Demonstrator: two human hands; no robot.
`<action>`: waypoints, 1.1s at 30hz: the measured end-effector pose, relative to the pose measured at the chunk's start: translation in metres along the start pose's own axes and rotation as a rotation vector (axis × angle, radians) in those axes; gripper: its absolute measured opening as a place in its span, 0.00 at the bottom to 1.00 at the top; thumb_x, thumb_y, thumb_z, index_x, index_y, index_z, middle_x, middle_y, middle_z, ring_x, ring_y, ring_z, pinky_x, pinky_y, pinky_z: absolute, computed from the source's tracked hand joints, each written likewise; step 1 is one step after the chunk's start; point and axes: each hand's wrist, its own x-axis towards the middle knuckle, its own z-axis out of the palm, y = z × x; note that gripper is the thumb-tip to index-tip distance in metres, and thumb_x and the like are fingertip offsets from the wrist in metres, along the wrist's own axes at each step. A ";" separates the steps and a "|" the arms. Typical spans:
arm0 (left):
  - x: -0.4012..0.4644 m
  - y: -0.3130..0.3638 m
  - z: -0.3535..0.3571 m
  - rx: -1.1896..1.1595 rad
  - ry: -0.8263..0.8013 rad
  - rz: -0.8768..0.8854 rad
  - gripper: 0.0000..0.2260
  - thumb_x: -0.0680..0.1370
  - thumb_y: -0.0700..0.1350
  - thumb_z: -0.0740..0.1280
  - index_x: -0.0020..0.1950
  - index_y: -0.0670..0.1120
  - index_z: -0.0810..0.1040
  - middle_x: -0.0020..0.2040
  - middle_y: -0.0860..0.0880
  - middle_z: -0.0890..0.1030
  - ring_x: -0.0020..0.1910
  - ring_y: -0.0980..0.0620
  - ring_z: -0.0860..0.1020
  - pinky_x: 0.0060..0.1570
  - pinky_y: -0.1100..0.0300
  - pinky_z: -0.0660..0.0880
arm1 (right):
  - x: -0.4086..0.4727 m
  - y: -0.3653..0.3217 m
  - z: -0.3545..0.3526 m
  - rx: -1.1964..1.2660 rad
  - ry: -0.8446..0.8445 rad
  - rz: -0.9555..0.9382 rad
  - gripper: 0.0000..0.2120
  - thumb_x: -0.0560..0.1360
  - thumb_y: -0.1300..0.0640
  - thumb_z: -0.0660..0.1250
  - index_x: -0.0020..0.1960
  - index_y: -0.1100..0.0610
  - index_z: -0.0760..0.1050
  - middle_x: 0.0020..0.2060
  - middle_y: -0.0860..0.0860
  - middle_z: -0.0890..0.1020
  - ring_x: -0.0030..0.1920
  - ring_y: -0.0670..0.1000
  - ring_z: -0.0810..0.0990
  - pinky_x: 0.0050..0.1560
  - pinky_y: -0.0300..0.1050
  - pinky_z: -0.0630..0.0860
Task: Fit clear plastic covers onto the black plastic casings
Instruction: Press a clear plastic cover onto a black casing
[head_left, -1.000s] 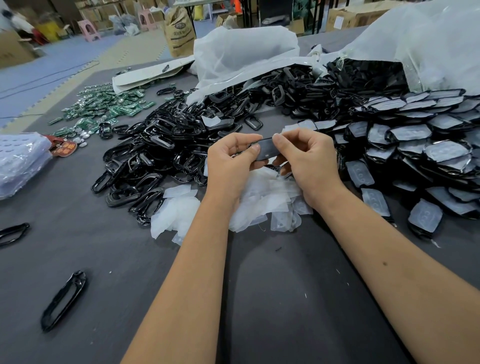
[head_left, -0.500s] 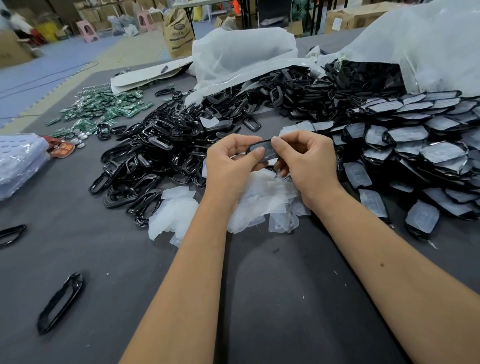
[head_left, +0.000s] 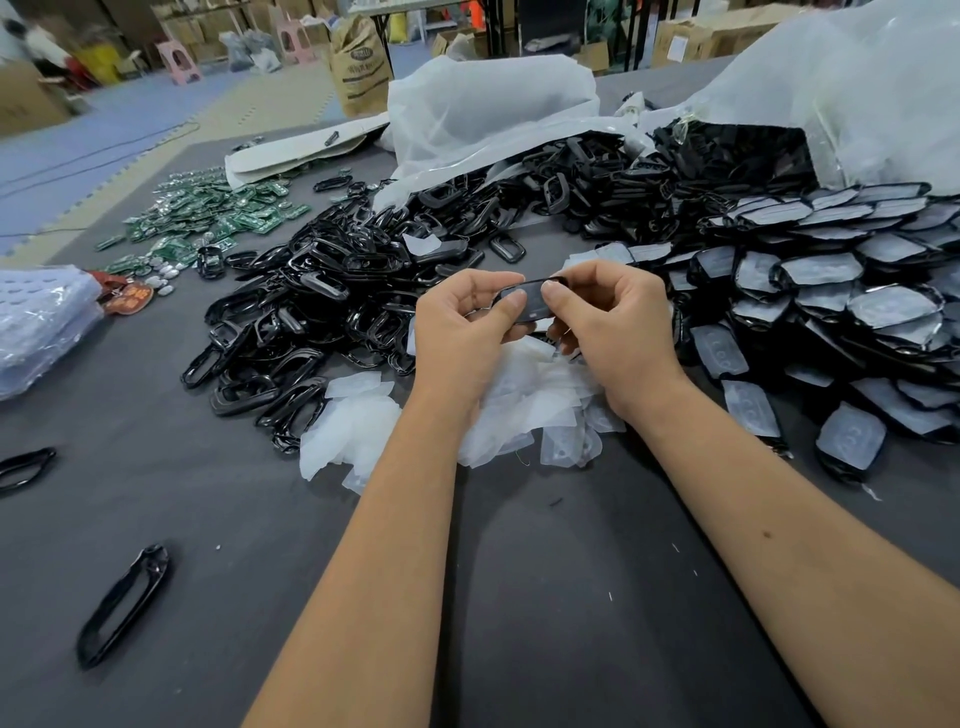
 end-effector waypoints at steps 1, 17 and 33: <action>0.000 0.000 0.000 -0.002 -0.001 0.000 0.06 0.78 0.33 0.72 0.51 0.41 0.84 0.46 0.38 0.85 0.40 0.49 0.85 0.39 0.64 0.80 | -0.001 -0.001 0.000 0.008 -0.001 0.002 0.01 0.77 0.62 0.74 0.47 0.60 0.83 0.33 0.53 0.85 0.30 0.52 0.81 0.30 0.44 0.78; -0.001 0.000 0.002 -0.022 -0.025 0.020 0.07 0.79 0.32 0.70 0.49 0.44 0.84 0.46 0.39 0.86 0.44 0.48 0.87 0.42 0.61 0.81 | -0.004 -0.007 0.000 -0.026 -0.029 -0.014 0.04 0.75 0.64 0.76 0.50 0.60 0.84 0.39 0.54 0.87 0.39 0.52 0.85 0.37 0.45 0.81; 0.000 -0.002 0.001 0.048 -0.017 0.045 0.06 0.79 0.33 0.71 0.49 0.43 0.85 0.42 0.44 0.85 0.42 0.50 0.83 0.41 0.58 0.82 | -0.004 -0.005 0.003 -0.119 0.009 0.002 0.08 0.80 0.65 0.69 0.44 0.56 0.83 0.34 0.54 0.85 0.31 0.54 0.85 0.31 0.45 0.80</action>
